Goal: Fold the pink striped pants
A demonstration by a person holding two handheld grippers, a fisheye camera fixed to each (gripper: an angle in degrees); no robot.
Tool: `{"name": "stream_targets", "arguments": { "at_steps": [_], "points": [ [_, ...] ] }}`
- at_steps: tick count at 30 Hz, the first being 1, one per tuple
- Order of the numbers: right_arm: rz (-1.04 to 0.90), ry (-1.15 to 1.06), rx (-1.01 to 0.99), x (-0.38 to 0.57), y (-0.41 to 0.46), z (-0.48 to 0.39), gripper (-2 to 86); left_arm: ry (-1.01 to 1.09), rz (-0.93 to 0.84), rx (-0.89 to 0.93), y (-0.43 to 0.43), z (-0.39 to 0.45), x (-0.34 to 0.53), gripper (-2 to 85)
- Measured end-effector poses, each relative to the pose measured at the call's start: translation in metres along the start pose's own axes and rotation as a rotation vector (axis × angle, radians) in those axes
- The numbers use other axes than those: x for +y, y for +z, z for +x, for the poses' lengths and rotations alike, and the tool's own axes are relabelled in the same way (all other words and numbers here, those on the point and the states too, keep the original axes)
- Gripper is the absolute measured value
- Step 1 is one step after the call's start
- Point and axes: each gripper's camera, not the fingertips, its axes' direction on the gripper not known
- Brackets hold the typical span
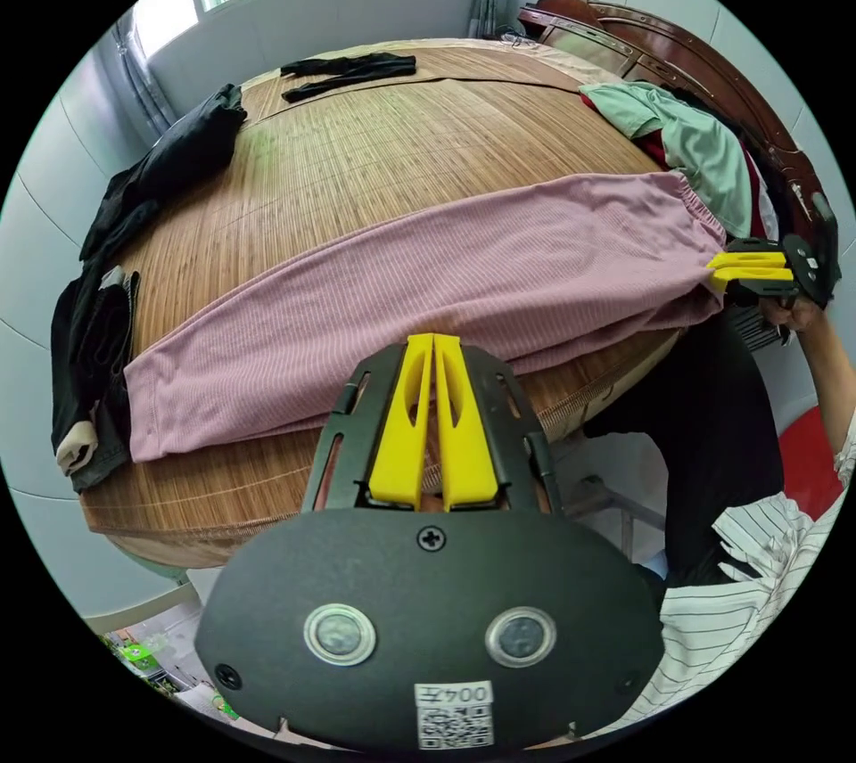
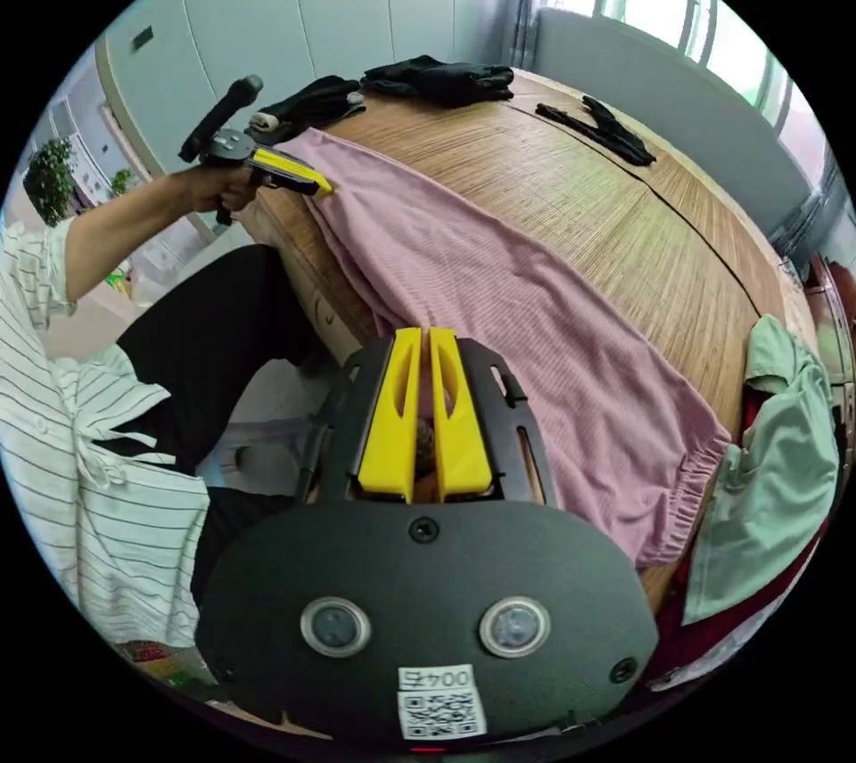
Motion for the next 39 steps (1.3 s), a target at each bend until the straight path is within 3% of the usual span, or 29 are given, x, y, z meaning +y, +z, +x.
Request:
{"name": "stream_targets", "arguments": {
  "at_steps": [2, 5, 9, 12, 13, 16, 21, 23, 26, 29, 34, 39],
  "points": [
    [-0.099, -0.029, -0.091, 0.005, 0.017, 0.009, 3.4, -0.01, -0.011, -0.001, 0.001, -0.004, 0.005, 0.2],
    [-0.258, -0.12, -0.012, 0.012, 0.046, -0.004, 3.6, -0.02, 0.005, -0.021, -0.007, -0.005, 0.012, 0.2],
    [-0.078, -0.067, -0.032, 0.004, 0.01, -0.007, 0.8, 0.017, 0.085, -0.011, -0.015, 0.009, 0.013, 0.1],
    [0.003, 0.055, 0.039, -0.005, 0.017, -0.002, -0.2, 0.046, -0.046, -0.052, 0.021, 0.02, 0.007, 0.1],
    [-0.01, 0.075, 0.05, -0.006, 0.024, -0.001, -0.4, 0.06, -0.108, -0.055, 0.037, 0.022, 0.01, 0.1],
    [-0.209, 0.061, 0.134, -0.008, 0.069, -0.006, -0.7, 0.015, -0.049, -0.036, 0.03, 0.018, 0.02, 0.2],
    [-0.147, 0.005, 0.262, -0.029, 0.051, -0.023, -0.8, 0.004, 0.078, -0.12, 0.012, 0.014, 0.03, 0.2],
    [-0.192, 0.039, 0.355, -0.04, 0.058, -0.016, -0.8, 0.001, -0.046, -0.131, 0.036, 0.004, 0.03, 0.3],
    [-0.4, 0.045, 0.374, -0.046, 0.097, -0.002, -0.8, -0.061, 0.003, -0.019, 0.046, -0.017, 0.047, 0.4],
    [-0.403, -0.025, 0.432, -0.046, 0.106, -0.012, -0.8, -0.107, 0.021, 0.068, 0.042, -0.032, 0.058, 0.5],
    [-0.398, -0.038, 0.438, -0.042, 0.113, -0.011, -0.8, -0.206, 0.175, -0.147, 0.013, -0.081, 0.091, 0.8],
    [-0.39, 0.048, 0.377, -0.038, 0.115, 0.004, -0.7, -0.387, 0.178, -0.158, 0.01, -0.171, 0.11, 2.9]
  ]
}}
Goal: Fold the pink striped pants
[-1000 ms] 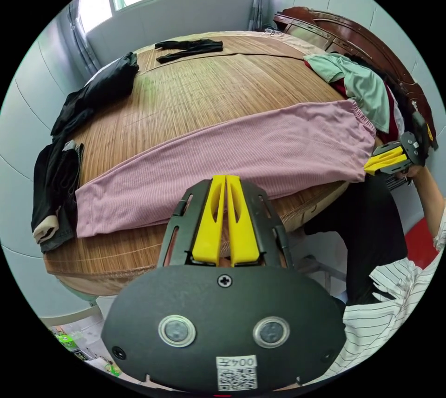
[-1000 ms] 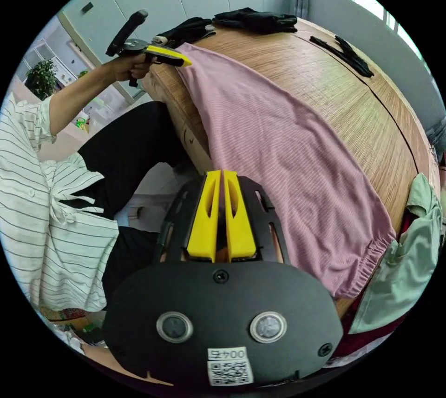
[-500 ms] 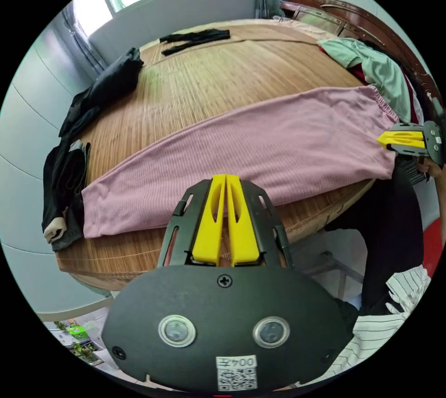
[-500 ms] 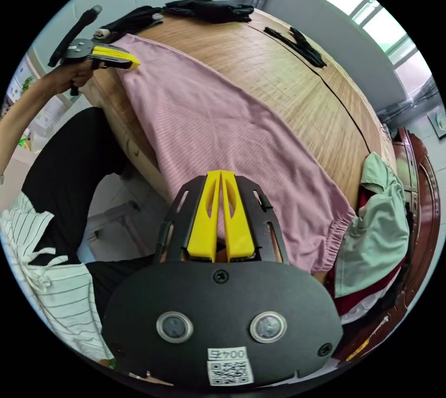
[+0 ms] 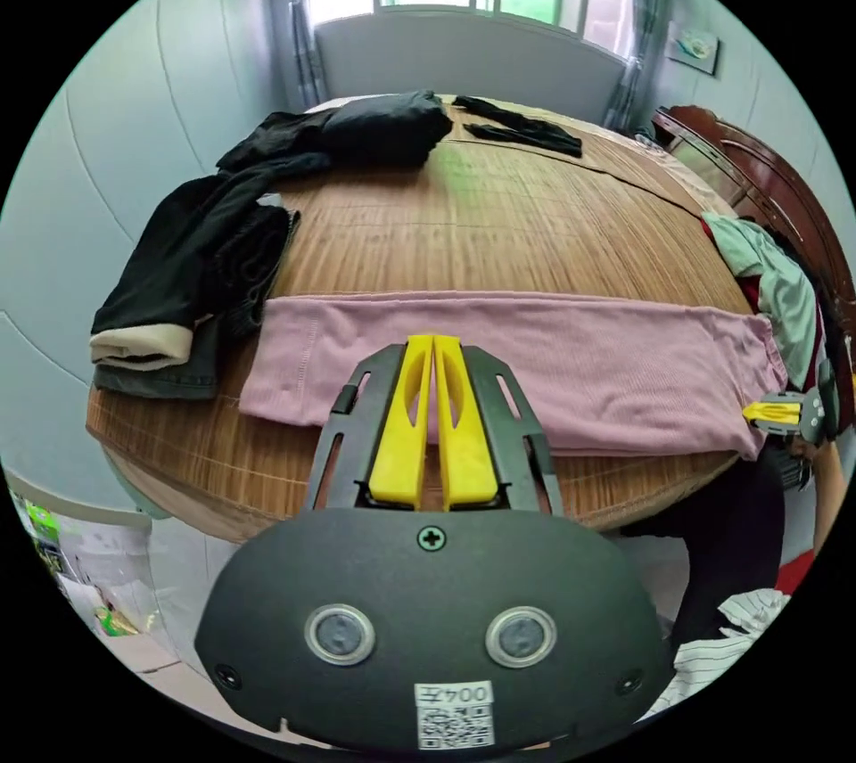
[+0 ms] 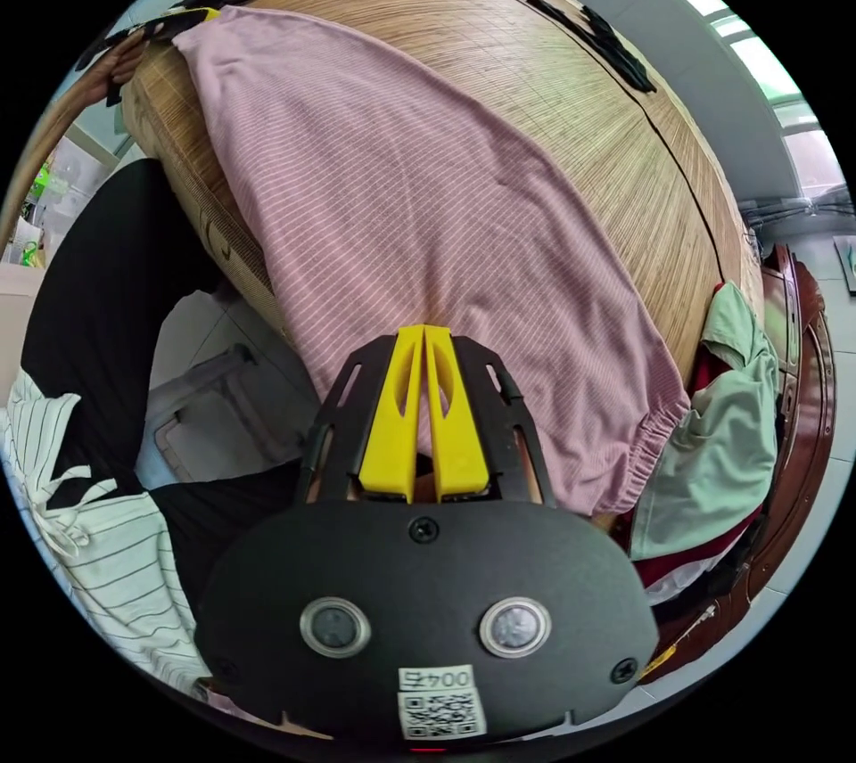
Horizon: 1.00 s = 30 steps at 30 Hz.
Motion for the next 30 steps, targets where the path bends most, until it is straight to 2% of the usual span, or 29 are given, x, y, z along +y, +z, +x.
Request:
{"name": "stream_targets", "arguments": {
  "at_steps": [6, 12, 14, 21, 25, 27, 30],
  "points": [
    [0.03, 0.067, -0.05, 0.012, 0.01, 0.01, -0.8, -0.016, -0.036, -0.134, 0.028, -0.05, -0.009, 7.1],
    [0.05, 0.119, -0.117, 0.028, 0.023, 0.023, -0.8, 0.016, -0.024, -0.159, 0.045, -0.068, -0.007, 4.8],
    [0.047, 0.114, -0.111, 0.031, 0.026, 0.022, -0.8, -0.031, -0.012, -0.177, 0.04, -0.082, -0.001, 3.9],
    [0.068, 0.141, -0.114, 0.053, 0.042, 0.022, -0.8, -0.42, 0.062, 0.149, 0.005, -0.15, 0.102, 2.6],
    [0.128, 0.196, -0.074, 0.068, 0.034, 0.019, -0.6, -0.51, 0.06, 0.254, 0.006, -0.169, 0.143, 2.7],
    [0.301, 0.291, -0.083, 0.074, 0.004, 0.013, -0.4, -0.518, 0.048, 0.276, 0.011, -0.175, 0.149, 2.9],
    [0.522, 0.275, -0.182, 0.06, -0.027, -0.015, 0.7, -0.546, 0.024, 0.304, 0.023, -0.185, 0.151, 3.7]
  ]
}}
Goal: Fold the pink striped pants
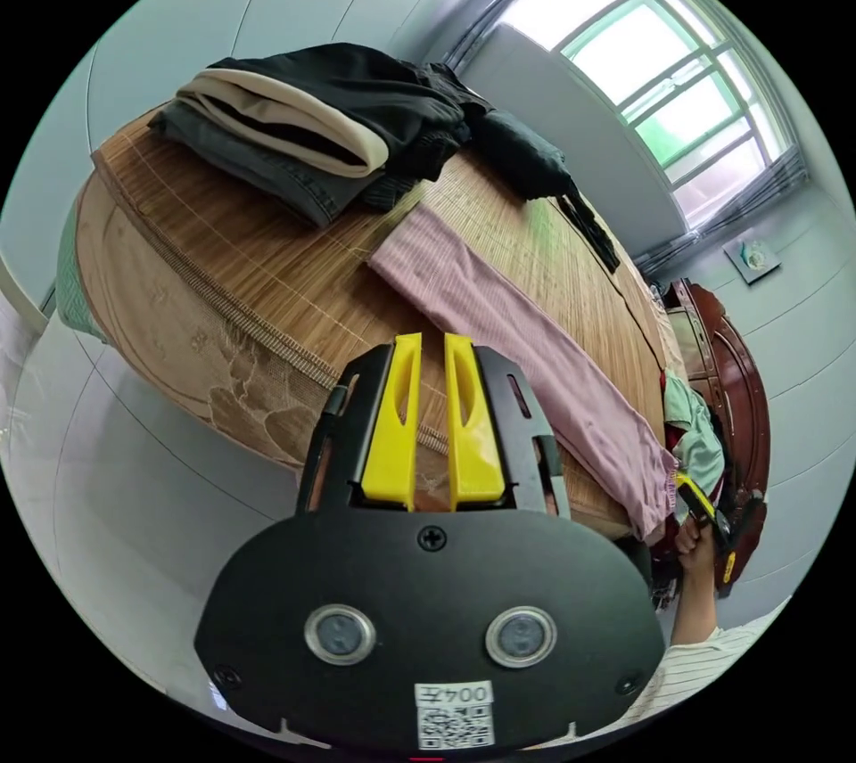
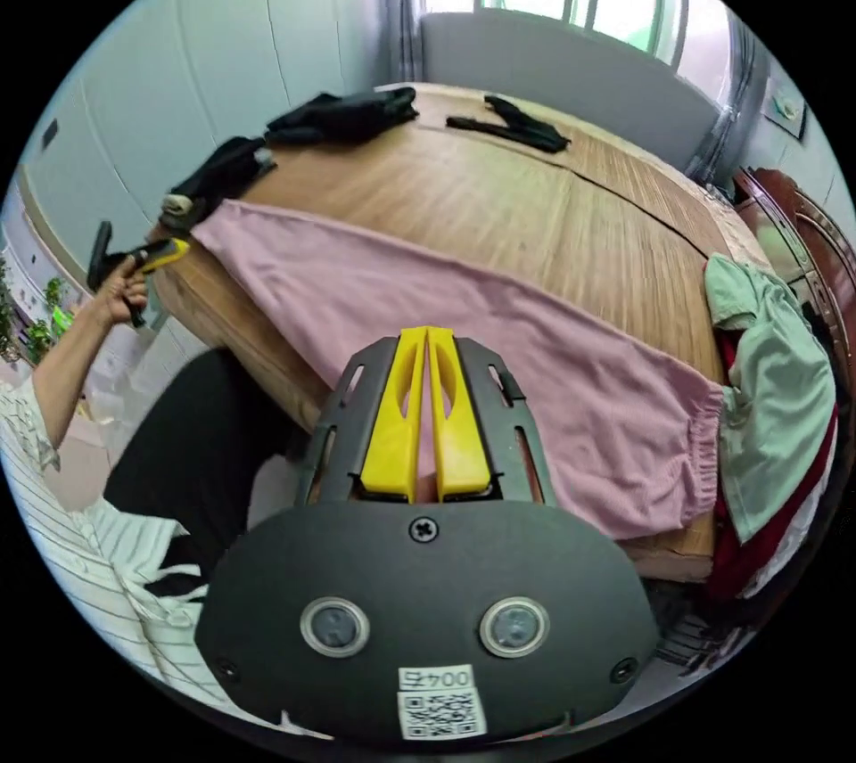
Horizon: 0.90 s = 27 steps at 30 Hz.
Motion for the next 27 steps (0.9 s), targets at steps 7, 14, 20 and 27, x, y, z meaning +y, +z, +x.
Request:
{"name": "stream_targets", "arguments": {
  "at_steps": [7, 14, 20, 27],
  "points": [
    [0.113, -0.409, -0.123, -0.048, 0.058, -0.162, 6.3, -0.114, -0.042, 0.112, 0.011, -0.026, -0.002, 7.0],
    [0.067, -0.674, -0.113, -0.07, 0.14, -0.277, 7.5, -0.248, -0.045, 0.207, 0.016, -0.066, -0.007, 7.8],
    [0.039, -0.876, 0.021, -0.062, 0.18, -0.314, 8.0, -0.293, -0.043, 0.268, 0.018, -0.094, -0.016, 8.0],
    [-0.073, -0.819, 0.017, -0.08, 0.204, -0.304, 3.8, -0.344, -0.067, 0.355, 0.028, -0.118, -0.022, 9.0]
  ]
}}
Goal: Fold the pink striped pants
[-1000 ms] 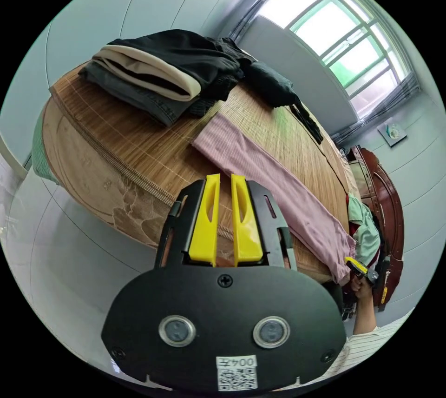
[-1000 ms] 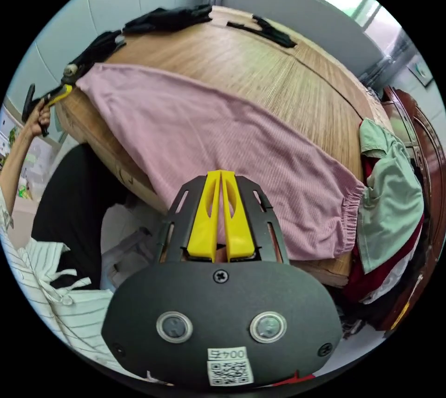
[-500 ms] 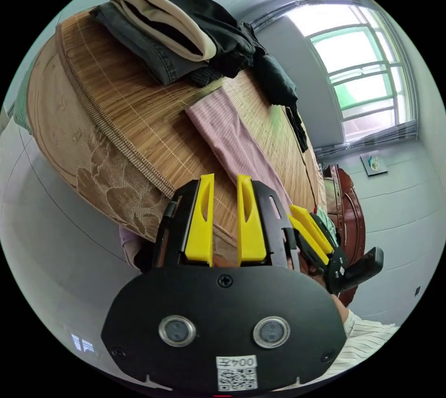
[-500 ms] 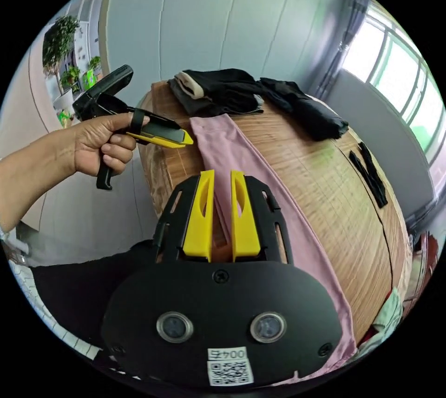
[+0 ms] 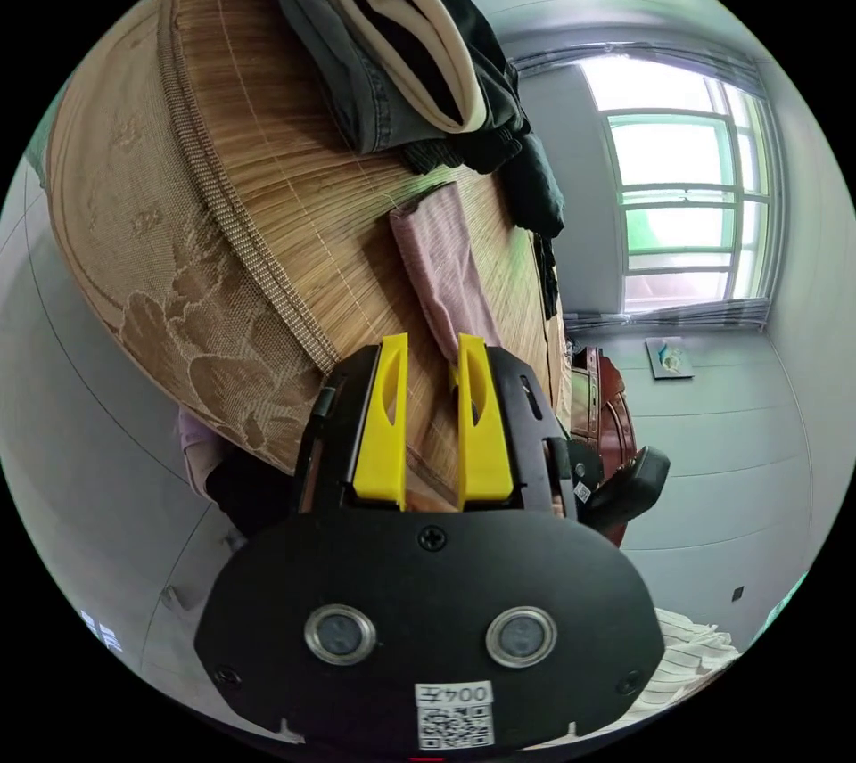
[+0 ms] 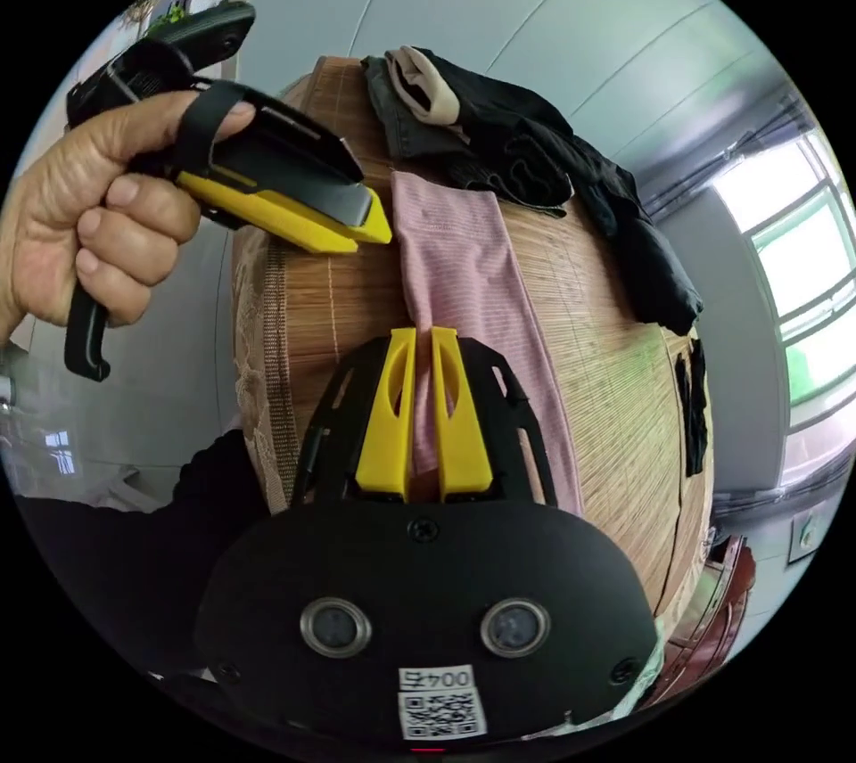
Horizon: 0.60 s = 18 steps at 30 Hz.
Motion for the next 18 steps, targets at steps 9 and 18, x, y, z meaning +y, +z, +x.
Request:
{"name": "stream_targets", "arguments": {
  "at_steps": [9, 18],
  "points": [
    [0.033, 0.396, -0.365, 0.024, -0.001, 0.085, 3.3, -0.031, 0.02, 0.135, 0.021, -0.005, -0.012, 14.4],
    [0.043, 0.388, -0.351, 0.036, -0.005, 0.094, 3.5, -0.054, 0.067, 0.199, 0.04, -0.004, -0.035, 15.5]
  ]
}}
